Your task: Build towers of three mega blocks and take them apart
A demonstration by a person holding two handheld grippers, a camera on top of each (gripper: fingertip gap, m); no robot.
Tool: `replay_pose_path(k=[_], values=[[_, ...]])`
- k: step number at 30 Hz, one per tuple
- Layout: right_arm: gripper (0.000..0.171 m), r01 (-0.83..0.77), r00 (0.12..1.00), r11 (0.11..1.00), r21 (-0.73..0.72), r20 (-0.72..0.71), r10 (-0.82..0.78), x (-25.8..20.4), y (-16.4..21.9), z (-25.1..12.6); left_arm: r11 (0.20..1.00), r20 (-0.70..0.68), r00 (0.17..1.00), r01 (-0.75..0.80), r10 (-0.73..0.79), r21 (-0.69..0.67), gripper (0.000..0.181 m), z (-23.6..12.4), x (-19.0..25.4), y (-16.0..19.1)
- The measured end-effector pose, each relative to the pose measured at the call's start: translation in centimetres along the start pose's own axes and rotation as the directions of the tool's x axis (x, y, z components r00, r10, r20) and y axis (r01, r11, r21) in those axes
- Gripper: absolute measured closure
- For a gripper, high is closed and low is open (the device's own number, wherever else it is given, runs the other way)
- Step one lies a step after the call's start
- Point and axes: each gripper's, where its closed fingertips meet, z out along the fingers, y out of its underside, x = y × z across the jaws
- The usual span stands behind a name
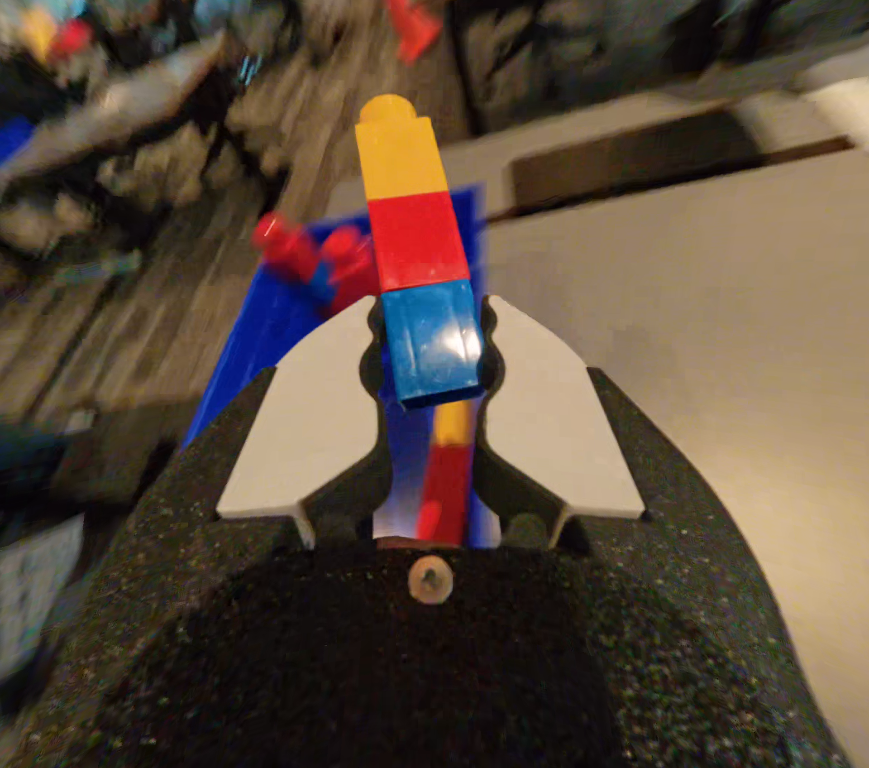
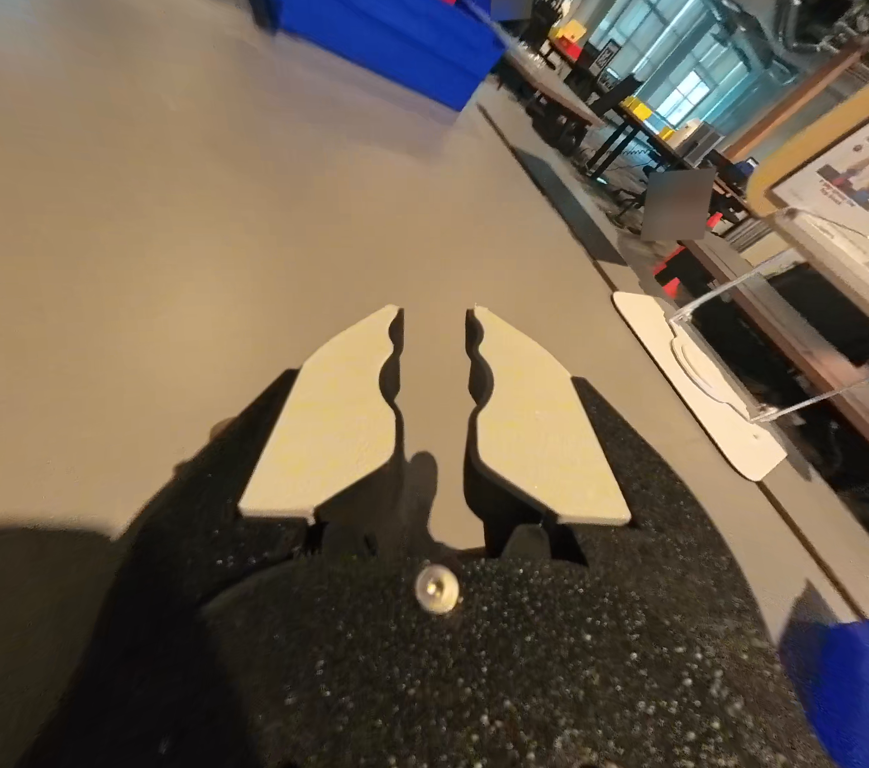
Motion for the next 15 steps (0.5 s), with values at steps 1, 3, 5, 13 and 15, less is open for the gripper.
replay_pose_path(k=[1, 3, 5, 13, 15], values=[[0.146, -0.05, 0.999, 0.998, 0.032, -0.011, 0.051, 0.5, -0.6, 0.1, 0.994, -0.073, 0.996, -0.039, 0.046, 0.1, 0.143, -1.1, 3.6, -2.3], [0.146, -0.181, 0.981, 0.976, 0.119, -0.042, 0.187, 2.2, -2.3, 0.5, 0.961, -0.235, 0.965, -0.047, 0.114, 0.271, 0.143, -2.8, 11.5, -6.1], [0.146, -0.301, 0.941, 0.926, 0.227, -0.088, 0.328, 4.8, -4.3, 0.8, 0.922, -0.405, 0.895, -0.017, 0.186, 0.387, 0.143, -3.5, 20.1, -8.1], [0.137, -0.43, 0.814, 0.795, 0.427, -0.198, 0.546, 12.2, -5.6, -0.1, 0.909, -0.625, 0.734, 0.028, 0.264, 0.416, 0.143, -1.4, 39.2, -2.1], [0.133, -0.473, 0.81, 0.775, 0.42, -0.139, 0.569, 11.7, -4.8, -0.4, 0.852, -0.547, 0.735, -0.08, 0.401, 0.518, 0.143, -2.5, 40.0, -1.2]])
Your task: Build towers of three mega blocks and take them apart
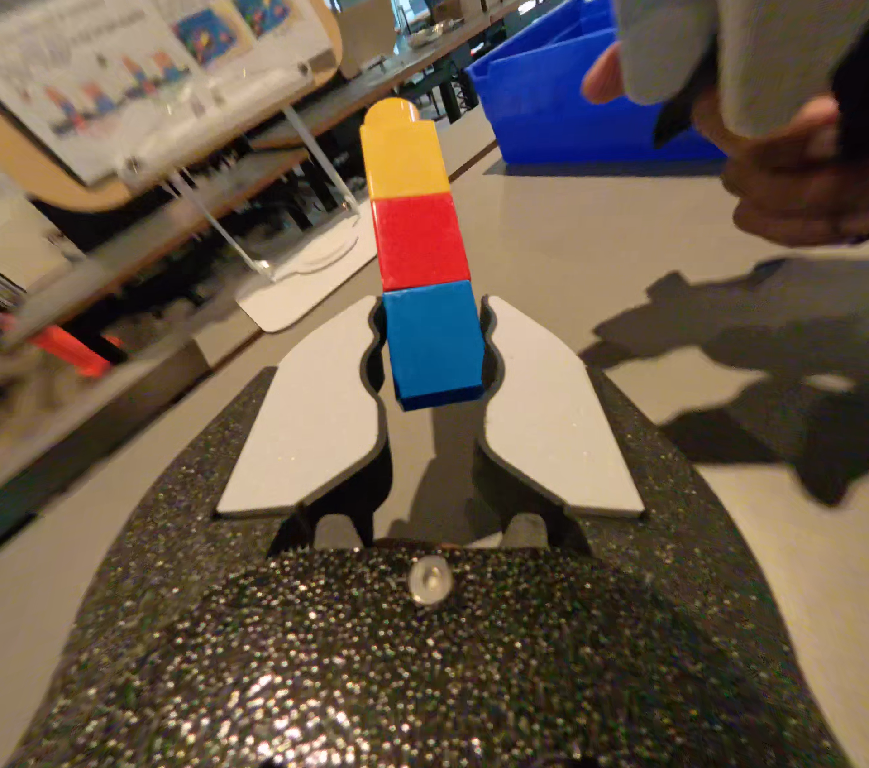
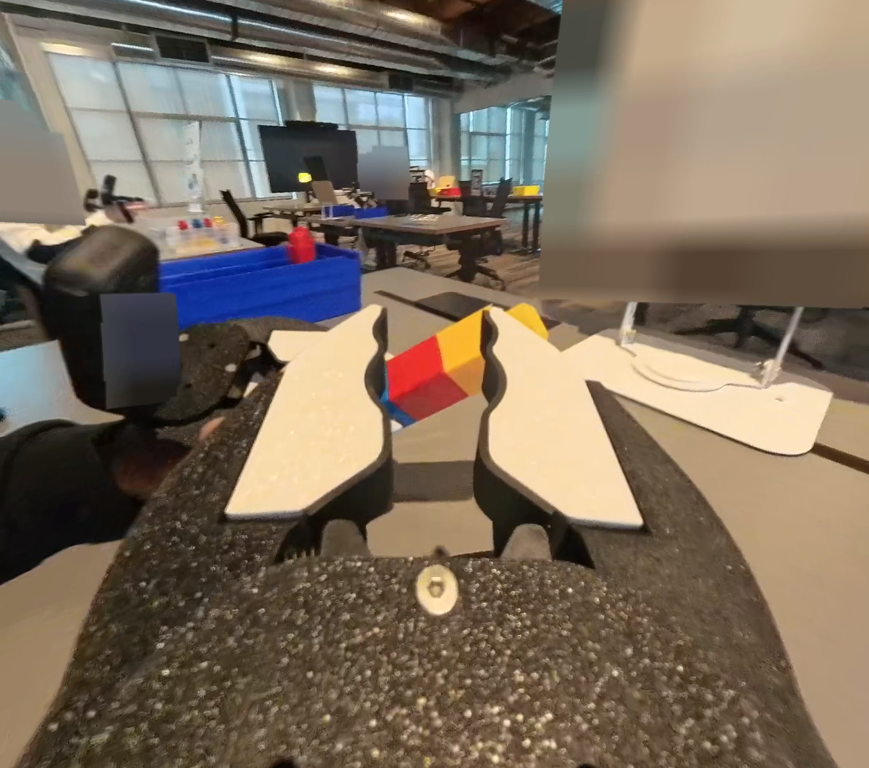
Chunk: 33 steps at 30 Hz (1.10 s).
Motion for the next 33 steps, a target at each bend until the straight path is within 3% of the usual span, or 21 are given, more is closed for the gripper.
replay_pose_path(k=[5, 9, 14, 20, 25, 29, 33], values=[[0.125, -0.069, 0.989, 0.996, -0.06, 0.129, 0.076, -1.6, 1.9, -0.7, 0.985, 0.028, 0.985, -0.167, 0.168, -0.029, 0.143, 0.2, 1.5, 0.2], [0.119, -0.049, 0.994, 0.995, -0.081, 0.09, 0.057, -1.5, 2.5, -0.5, 0.955, 0.04, 0.955, -0.295, 0.295, 0.0, 0.143, 0.0, 2.3, -0.2], [0.117, -0.123, 0.992, 0.991, -0.06, -0.004, 0.123, 0.5, 2.1, -0.8, 0.942, 0.098, 0.94, -0.331, 0.326, 0.043, 0.143, -0.4, 1.9, -1.2], [0.105, -0.407, 0.904, 0.907, -0.107, 0.091, 0.417, 1.5, 3.1, -0.8, 0.929, 0.061, 0.938, -0.347, 0.342, 0.13, 0.143, -0.7, 2.9, -2.1], [0.113, -0.566, 0.781, 0.815, -0.125, 0.235, 0.579, 0.7, 2.8, -0.9, 0.919, -0.002, 0.934, -0.35, 0.356, 0.18, 0.144, -0.9, 4.3, -2.4], [0.135, -0.518, 0.818, 0.847, -0.122, 0.22, 0.532, 0.7, 2.8, -1.0, 0.925, -0.024, 0.942, -0.323, 0.334, 0.201, 0.142, -0.9, 4.4, -2.5], [0.135, -0.444, 0.872, 0.887, -0.131, 0.164, 0.461, 0.8, 3.1, -0.8, 0.938, 0.023, 0.952, -0.305, 0.305, 0.163, 0.136, -0.5, 3.2, -1.9]])
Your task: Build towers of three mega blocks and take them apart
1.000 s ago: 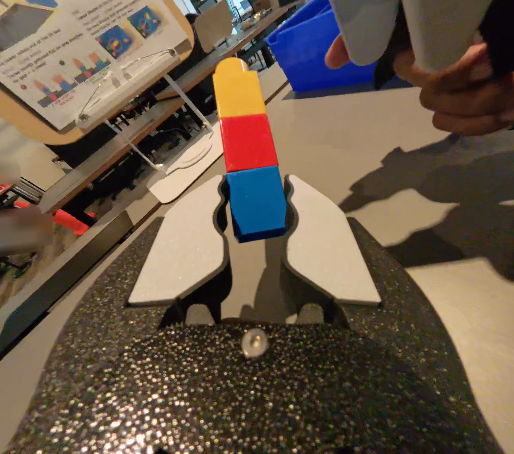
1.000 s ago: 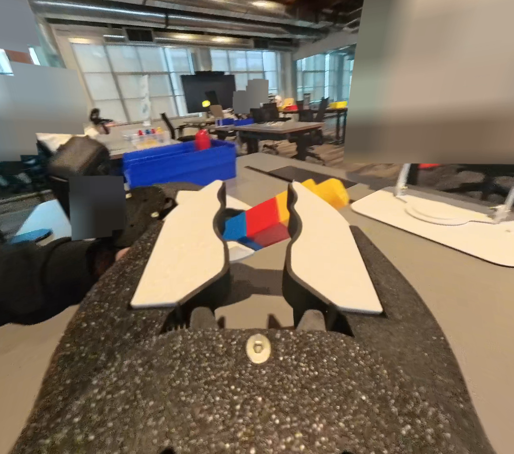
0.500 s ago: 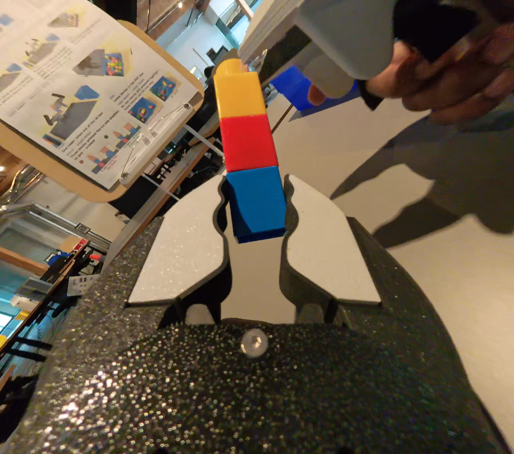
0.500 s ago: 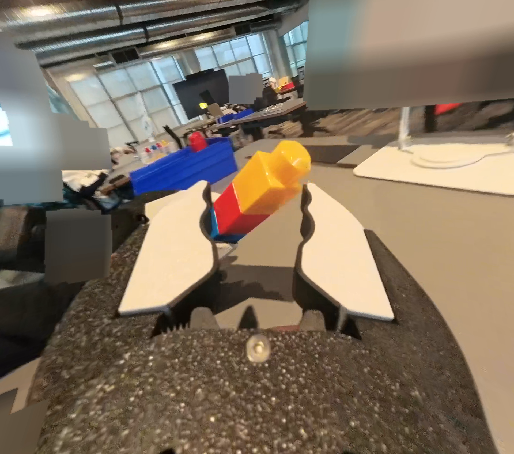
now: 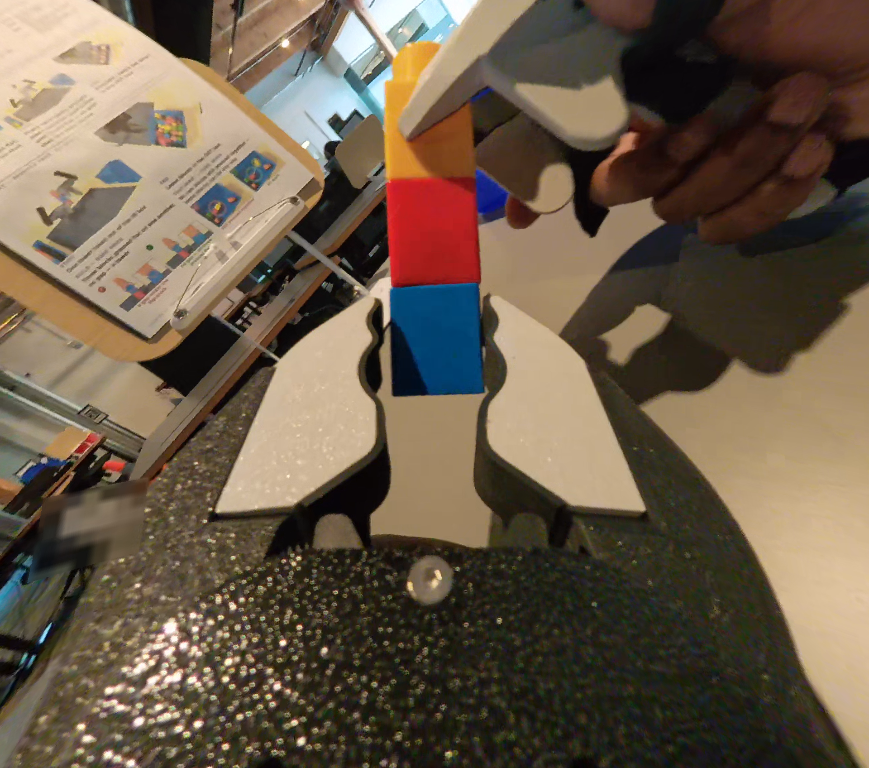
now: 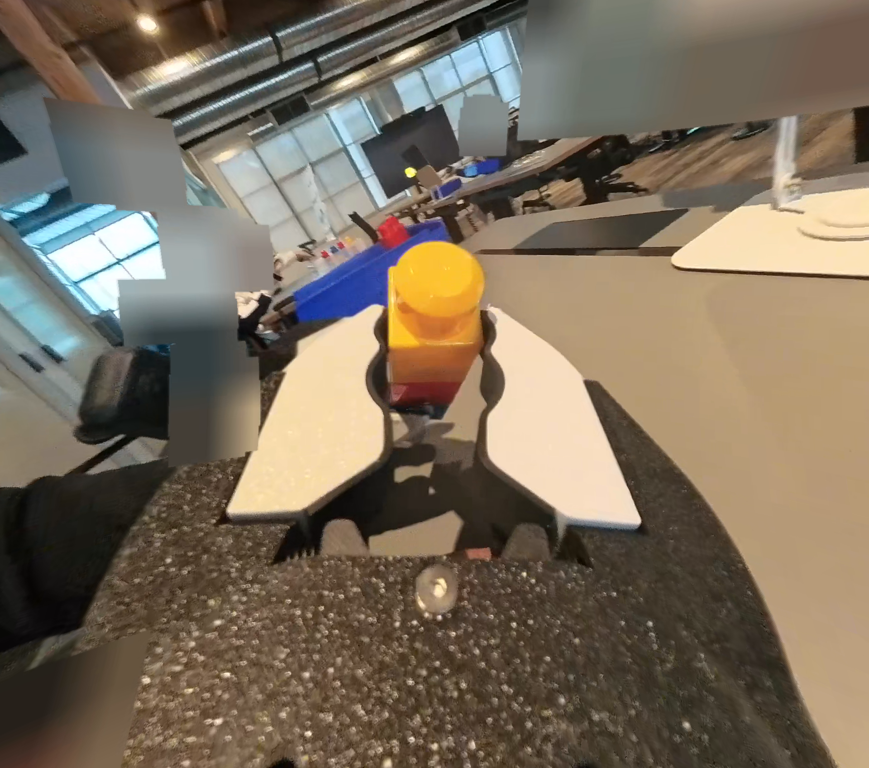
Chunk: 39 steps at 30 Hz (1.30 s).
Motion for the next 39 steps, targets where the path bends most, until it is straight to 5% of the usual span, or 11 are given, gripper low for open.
replay_pose_path(k=[8, 15, 24, 32, 36, 39], values=[[0.135, 0.167, 0.984, 0.986, -0.009, -0.067, -0.167, -1.0, 0.3, 0.5, 0.998, 0.057, 0.998, -0.003, 0.006, -0.056, 0.122, 0.5, -0.4, 0.0], [0.135, 0.276, 0.958, 0.959, -0.069, -0.061, -0.281, -2.5, 1.8, 1.5, 0.987, 0.104, 0.989, -0.093, 0.107, -0.132, 0.139, 1.0, -0.1, 0.1], [0.134, 0.033, 0.995, 0.994, -0.106, 0.099, -0.023, -3.1, 2.1, 1.2, 0.991, 0.07, 0.991, -0.112, 0.117, -0.076, 0.143, 0.4, -0.4, -0.5], [0.134, -0.22, 0.943, 0.973, -0.064, 0.241, 0.229, -3.6, 1.0, 0.7, 0.995, -0.012, 0.999, 0.05, -0.049, 0.089, 0.143, -0.3, -0.1, -2.7], [0.135, -0.123, 0.965, 0.992, 0.03, 0.238, 0.113, -4.2, -0.5, 0.2, 0.98, -0.038, 0.984, 0.174, -0.171, 0.096, 0.144, -0.3, -0.4, -2.7], [0.135, 0.094, 0.976, 0.986, 0.137, 0.182, -0.118, -5.5, -3.1, -0.9, 0.971, -0.005, 0.971, 0.238, -0.238, -0.014, 0.144, 0.1, -1.3, -0.3]])
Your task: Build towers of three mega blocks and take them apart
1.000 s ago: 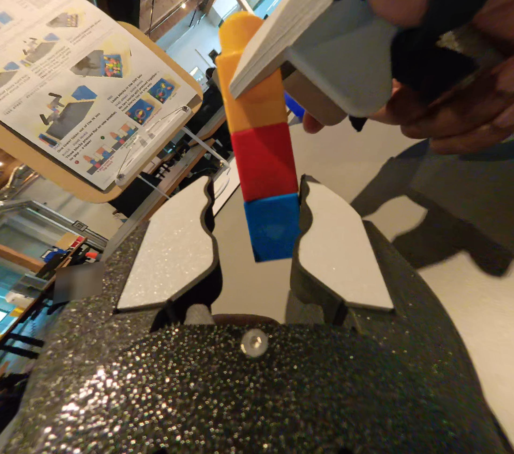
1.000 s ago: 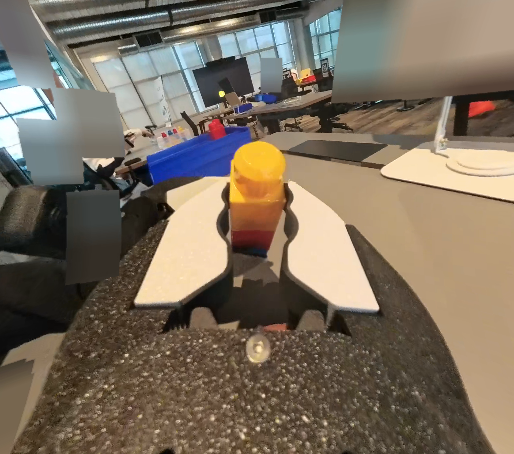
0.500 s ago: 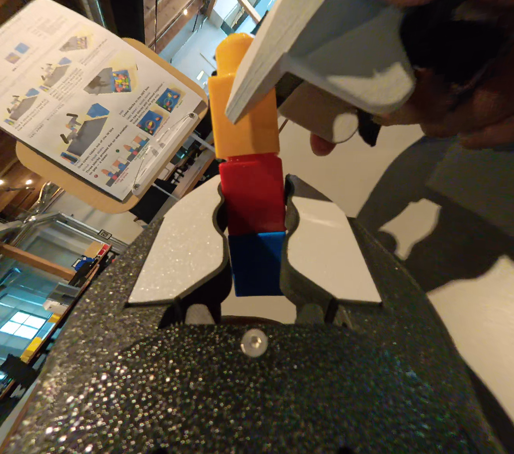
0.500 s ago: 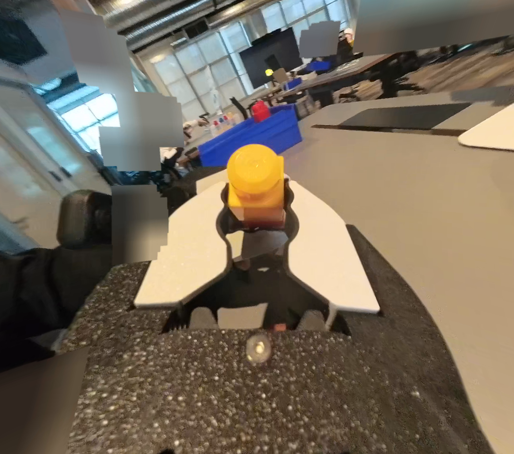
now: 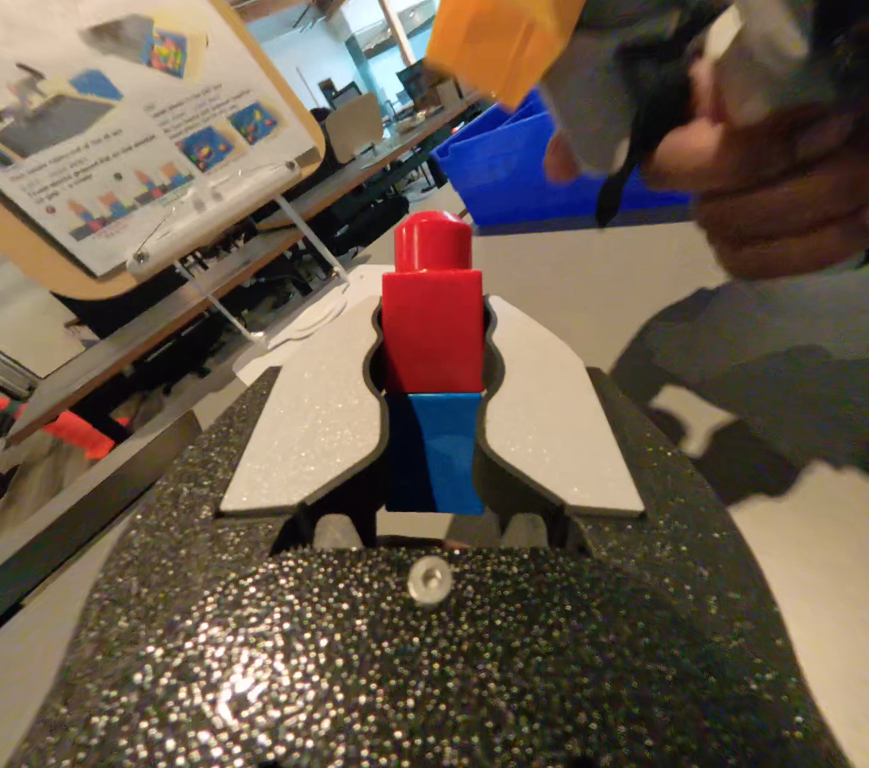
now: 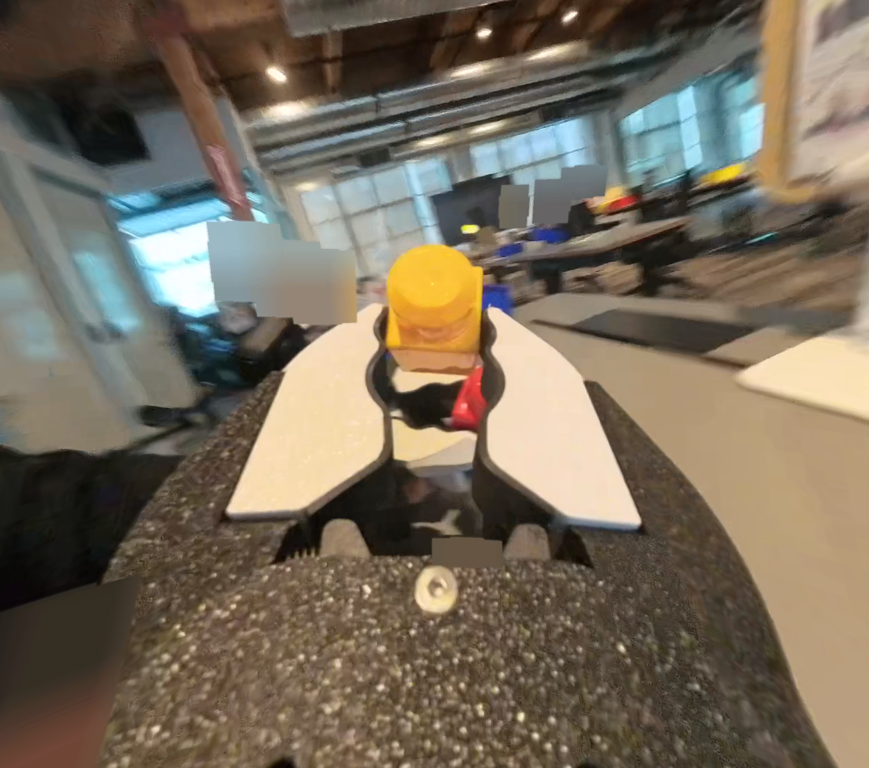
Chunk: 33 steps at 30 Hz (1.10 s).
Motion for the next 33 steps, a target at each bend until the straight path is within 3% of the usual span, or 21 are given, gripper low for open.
replay_pose_path(k=[3, 7, 10, 15, 16, 19, 20, 21, 23, 26, 27, 30, 33], values=[[0.134, 0.308, 0.932, 0.95, -0.048, -0.186, -0.312, 0.6, -1.9, -0.8, 1.0, 0.001, 1.0, 0.028, -0.028, 0.011, 0.144, -0.2, -0.5, 0.2], [0.135, 0.563, 0.686, 0.812, -0.157, -0.46, -0.564, 3.3, -6.3, -3.9, 0.999, -0.013, 0.999, -0.042, 0.042, -0.009, 0.144, 0.0, 0.2, 0.4], [0.134, 0.583, 0.457, 0.754, -0.303, -0.644, -0.613, 7.1, -9.7, -8.6, 0.993, -0.034, 0.993, -0.112, 0.111, -0.034, 0.144, 0.3, 1.3, 0.7], [0.135, 0.492, 0.27, 0.771, -0.405, -0.77, -0.577, 10.6, -12.4, -14.8, 0.987, -0.052, 0.988, -0.151, 0.149, -0.046, 0.144, 0.4, 1.9, 0.9], [0.135, 0.492, 0.291, 0.78, -0.387, -0.771, -0.566, 10.7, -12.4, -14.9, 0.988, -0.05, 0.988, -0.147, 0.145, -0.047, 0.144, 0.4, 1.8, 0.9], [0.135, 0.5, 0.463, 0.831, -0.244, -0.736, -0.494, 9.5, -12.5, -13.6, 0.989, -0.046, 0.99, -0.136, 0.134, -0.054, 0.142, 0.5, 1.6, 1.1], [0.135, 0.518, 0.475, 0.827, -0.218, -0.731, -0.49, 8.9, -13.0, -13.5, 0.989, -0.045, 0.99, -0.136, 0.134, -0.057, 0.142, 0.4, 1.6, 1.1], [0.135, 0.544, 0.452, 0.81, -0.219, -0.737, -0.503, 8.5, -13.5, -13.7, 0.989, -0.045, 0.99, -0.138, 0.135, -0.059, 0.142, 0.4, 1.6, 1.2], [0.135, 0.575, 0.322, 0.763, -0.295, -0.776, -0.543, 8.5, -14.9, -15.5, 0.988, -0.045, 0.989, -0.142, 0.139, -0.058, 0.143, 0.4, 1.6, 1.1], [0.135, 0.495, 0.155, 0.754, -0.432, -0.81, -0.566, 10.2, -15.8, -19.5, 0.987, -0.048, 0.988, -0.146, 0.144, -0.062, 0.143, 0.4, 1.7, 1.2], [0.135, 0.432, 0.163, 0.786, -0.441, -0.82, -0.549, 11.1, -15.4, -20.6, 0.986, -0.049, 0.988, -0.151, 0.148, -0.064, 0.143, 0.4, 1.8, 1.3], [0.134, 0.208, 0.33, 0.9, -0.384, -0.838, -0.434, 13.9, -12.4, -22.1, 0.985, -0.054, 0.986, -0.161, 0.158, -0.067, 0.144, 0.5, 2.0, 1.3], [0.131, 0.161, 0.386, 0.924, -0.348, -0.839, -0.383, 15.0, -11.6, -22.7, 0.984, -0.055, 0.985, -0.166, 0.162, -0.068, 0.144, 0.5, 2.0, 1.3]])
